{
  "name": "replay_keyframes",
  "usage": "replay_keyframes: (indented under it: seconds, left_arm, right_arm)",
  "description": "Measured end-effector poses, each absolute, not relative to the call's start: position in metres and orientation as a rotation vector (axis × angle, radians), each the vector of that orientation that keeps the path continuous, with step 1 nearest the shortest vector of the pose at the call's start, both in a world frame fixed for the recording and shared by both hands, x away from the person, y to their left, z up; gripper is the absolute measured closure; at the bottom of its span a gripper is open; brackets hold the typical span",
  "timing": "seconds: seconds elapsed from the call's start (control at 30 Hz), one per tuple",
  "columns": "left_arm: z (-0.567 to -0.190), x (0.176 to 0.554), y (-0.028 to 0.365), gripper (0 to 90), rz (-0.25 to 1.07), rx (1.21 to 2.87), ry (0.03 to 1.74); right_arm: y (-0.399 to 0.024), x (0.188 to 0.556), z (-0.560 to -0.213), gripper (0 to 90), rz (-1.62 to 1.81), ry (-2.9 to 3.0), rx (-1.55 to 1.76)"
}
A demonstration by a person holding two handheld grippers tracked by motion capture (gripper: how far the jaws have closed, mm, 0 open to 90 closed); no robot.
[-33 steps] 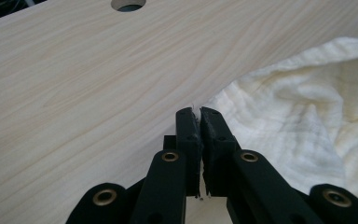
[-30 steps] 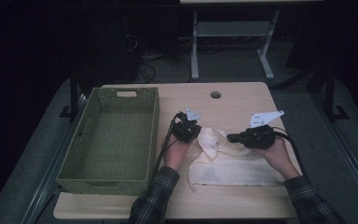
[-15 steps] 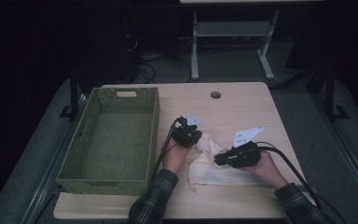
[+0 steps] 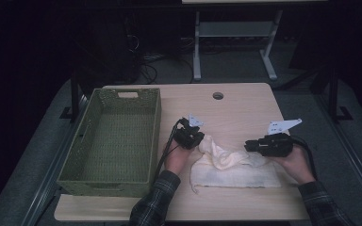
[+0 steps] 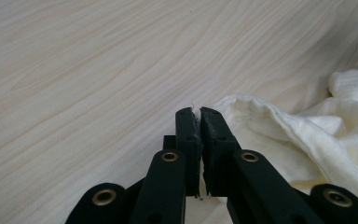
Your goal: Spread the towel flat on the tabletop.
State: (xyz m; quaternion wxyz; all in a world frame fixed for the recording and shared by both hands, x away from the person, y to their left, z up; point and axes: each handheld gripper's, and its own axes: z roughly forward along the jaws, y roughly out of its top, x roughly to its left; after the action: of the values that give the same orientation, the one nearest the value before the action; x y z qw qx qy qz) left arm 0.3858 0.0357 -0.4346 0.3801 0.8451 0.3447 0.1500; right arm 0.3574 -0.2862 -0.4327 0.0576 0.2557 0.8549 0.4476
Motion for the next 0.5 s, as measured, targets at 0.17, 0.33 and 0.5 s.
replay_keyframes:
  seconds: [0.17,0.33,0.5]
  left_arm:
    - [-0.434,0.386,0.036,85.8,0.383,2.154,0.882]
    - [-0.434,0.386,0.037,85.8,0.385,2.154,0.881]
    - [-0.434,0.386,0.036,85.8,0.384,2.153,0.881]
  right_arm:
    - [-0.295,0.353,-0.443,71.7,1.341,2.619,0.805]
    - [-0.290,0.352,-0.447,68.7,1.361,2.657,0.772]
    - [-0.283,0.354,-0.456,75.6,1.296,2.706,0.780]
